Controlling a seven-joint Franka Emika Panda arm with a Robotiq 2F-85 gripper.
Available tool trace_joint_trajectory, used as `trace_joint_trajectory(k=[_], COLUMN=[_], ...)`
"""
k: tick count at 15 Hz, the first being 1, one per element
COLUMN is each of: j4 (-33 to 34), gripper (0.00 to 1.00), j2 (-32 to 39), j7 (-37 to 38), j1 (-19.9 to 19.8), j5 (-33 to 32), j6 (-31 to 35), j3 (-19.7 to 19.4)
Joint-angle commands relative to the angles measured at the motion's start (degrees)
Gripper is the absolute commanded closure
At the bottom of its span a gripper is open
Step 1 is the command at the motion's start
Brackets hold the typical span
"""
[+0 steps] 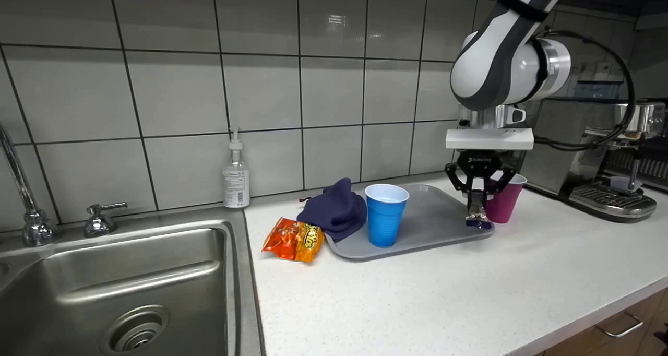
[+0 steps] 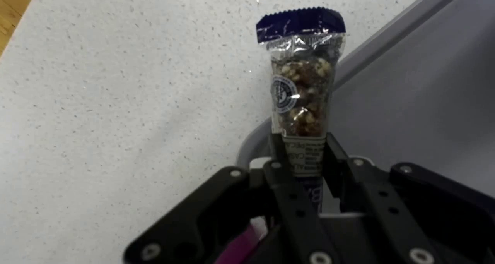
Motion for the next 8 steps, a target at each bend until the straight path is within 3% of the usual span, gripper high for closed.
trace_joint_trajectory(k=[1, 8], j4=[6.8, 14.9], gripper=[0.93, 0.93], j2=[4.4, 10.8], j7=[0.6, 1.8], j1=[1.1, 3.2], j5=[0.6, 2.3], j6=[-4.0, -8.0], j3=[-0.1, 0.3])
